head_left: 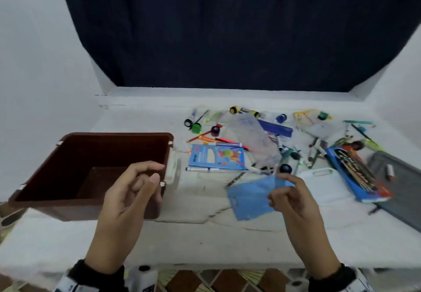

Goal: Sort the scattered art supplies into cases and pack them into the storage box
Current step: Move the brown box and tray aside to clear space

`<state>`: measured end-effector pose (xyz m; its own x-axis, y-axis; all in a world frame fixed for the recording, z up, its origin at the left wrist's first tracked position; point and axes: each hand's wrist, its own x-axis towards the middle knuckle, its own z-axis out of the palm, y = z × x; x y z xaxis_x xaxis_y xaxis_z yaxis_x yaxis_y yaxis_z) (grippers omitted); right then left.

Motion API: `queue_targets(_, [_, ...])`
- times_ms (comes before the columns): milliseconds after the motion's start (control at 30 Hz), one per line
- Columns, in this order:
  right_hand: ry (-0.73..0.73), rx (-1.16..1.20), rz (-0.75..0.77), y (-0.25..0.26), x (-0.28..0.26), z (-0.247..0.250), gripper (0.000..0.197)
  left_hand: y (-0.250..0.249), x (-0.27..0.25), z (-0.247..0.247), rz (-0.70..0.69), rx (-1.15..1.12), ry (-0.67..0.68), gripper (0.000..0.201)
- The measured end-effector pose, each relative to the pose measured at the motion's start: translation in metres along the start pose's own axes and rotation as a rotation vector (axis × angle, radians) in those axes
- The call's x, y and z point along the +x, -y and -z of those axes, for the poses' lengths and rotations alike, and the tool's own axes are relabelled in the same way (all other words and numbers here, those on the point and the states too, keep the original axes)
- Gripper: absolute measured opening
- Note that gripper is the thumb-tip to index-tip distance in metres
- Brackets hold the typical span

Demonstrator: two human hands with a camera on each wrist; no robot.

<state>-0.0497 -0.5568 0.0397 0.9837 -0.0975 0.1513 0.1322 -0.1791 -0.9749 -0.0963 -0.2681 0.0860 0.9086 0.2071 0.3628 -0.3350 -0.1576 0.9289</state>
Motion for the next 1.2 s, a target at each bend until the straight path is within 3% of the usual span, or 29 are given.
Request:
queue_targets(267, [-0.129, -0.142, -0.064, -0.024, 0.008, 0.138, 0.025, 0.024, 0.008, -0.145, 0.169, -0.173, 0.200, 0.017])
queue_targets(500, [-0.325, -0.278, -0.155, -0.053, 0.050, 0.234, 0.019, 0.034, 0.061, -0.264, 0.349, -0.176, 0.572, 0.020])
queue_targets(633, [-0.371, -0.507, -0.240, -0.066, 0.080, 0.298, 0.020, 0.034, 0.106, -0.342, 0.342, -0.101, 0.747, 0.023])
queue_targets(767, [-0.235, -0.844, -0.364, -0.073, 0.108, 0.357, 0.036, 0.033, 0.142, -0.426, 0.254, 0.024, 0.964, 0.020])
queue_targets(967, [-0.133, -1.130, -0.490, -0.103, 0.142, 0.422, 0.055, 0.034, 0.152, -0.542, -0.177, 0.590, 1.304, 0.044])
queue_targets(1100, [0.010, -1.235, -0.564, -0.123, 0.163, 0.454, 0.068, 0.057, 0.148, -0.596, -0.353, 0.902, 1.356, 0.045])
queue_targets(1200, [0.158, -1.304, -0.542, -0.133, 0.179, 0.471, 0.073, 0.071, 0.147, -0.622, -0.376, 1.071, 1.376, 0.046])
